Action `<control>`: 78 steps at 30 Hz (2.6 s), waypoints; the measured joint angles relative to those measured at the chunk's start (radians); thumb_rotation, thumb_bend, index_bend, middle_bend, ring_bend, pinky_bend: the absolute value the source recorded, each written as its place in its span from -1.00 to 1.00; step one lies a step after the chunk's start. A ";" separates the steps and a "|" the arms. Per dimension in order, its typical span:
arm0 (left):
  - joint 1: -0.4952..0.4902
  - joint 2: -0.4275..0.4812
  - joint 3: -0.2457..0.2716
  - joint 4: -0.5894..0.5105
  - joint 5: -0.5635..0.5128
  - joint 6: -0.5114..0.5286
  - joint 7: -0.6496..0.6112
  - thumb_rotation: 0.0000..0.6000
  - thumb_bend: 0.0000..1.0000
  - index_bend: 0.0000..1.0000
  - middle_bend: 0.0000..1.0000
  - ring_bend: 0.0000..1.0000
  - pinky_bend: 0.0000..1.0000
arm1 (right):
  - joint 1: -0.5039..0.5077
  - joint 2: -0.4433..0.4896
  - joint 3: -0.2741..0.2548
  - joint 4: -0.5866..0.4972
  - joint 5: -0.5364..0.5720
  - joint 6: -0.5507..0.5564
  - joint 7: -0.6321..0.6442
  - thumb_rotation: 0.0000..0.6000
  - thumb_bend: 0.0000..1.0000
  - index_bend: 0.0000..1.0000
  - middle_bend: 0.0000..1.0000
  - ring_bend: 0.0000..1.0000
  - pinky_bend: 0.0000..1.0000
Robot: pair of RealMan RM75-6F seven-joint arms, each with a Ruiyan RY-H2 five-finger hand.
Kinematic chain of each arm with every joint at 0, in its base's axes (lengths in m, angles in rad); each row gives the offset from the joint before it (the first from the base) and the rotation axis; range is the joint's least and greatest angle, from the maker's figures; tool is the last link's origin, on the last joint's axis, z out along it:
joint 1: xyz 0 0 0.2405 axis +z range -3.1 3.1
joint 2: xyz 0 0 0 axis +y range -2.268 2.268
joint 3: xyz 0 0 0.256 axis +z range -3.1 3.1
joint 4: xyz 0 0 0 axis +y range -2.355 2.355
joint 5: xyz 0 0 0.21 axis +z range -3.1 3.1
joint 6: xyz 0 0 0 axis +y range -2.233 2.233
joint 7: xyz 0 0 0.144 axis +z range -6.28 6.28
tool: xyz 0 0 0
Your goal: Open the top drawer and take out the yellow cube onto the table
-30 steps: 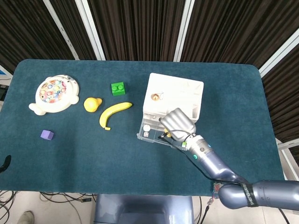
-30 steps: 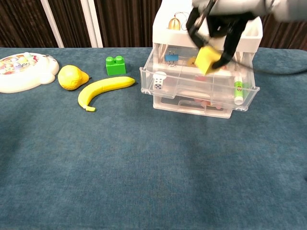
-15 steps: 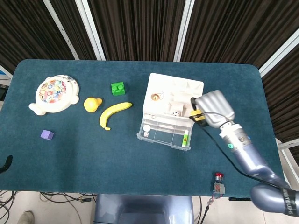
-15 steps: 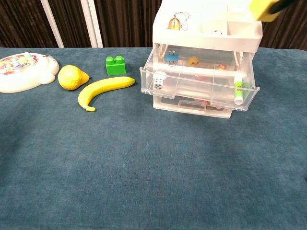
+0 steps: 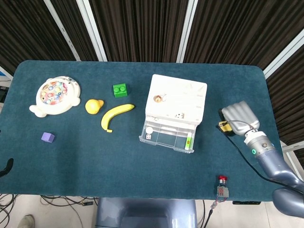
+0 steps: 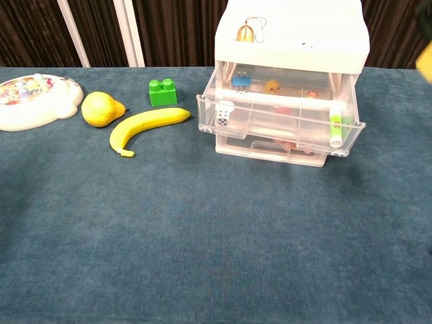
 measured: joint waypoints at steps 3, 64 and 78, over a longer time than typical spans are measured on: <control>0.000 0.001 0.000 0.001 -0.002 -0.001 -0.002 1.00 -0.32 -0.85 -1.00 -1.00 -1.00 | -0.007 -0.056 -0.029 0.025 0.003 -0.009 -0.037 1.00 -0.46 0.25 1.00 1.00 1.00; -0.006 0.001 -0.001 0.007 -0.004 -0.010 -0.003 1.00 -0.32 -0.85 -1.00 -1.00 -1.00 | -0.078 -0.171 -0.050 0.006 0.202 0.177 -0.184 1.00 -0.72 -0.46 0.24 0.46 0.21; -0.002 -0.007 0.004 -0.002 0.010 0.006 0.023 1.00 -0.32 -0.86 -1.00 -1.00 -1.00 | -0.324 -0.091 -0.008 -0.003 -0.150 0.524 0.169 1.00 -0.76 -0.55 -0.69 -0.28 -0.35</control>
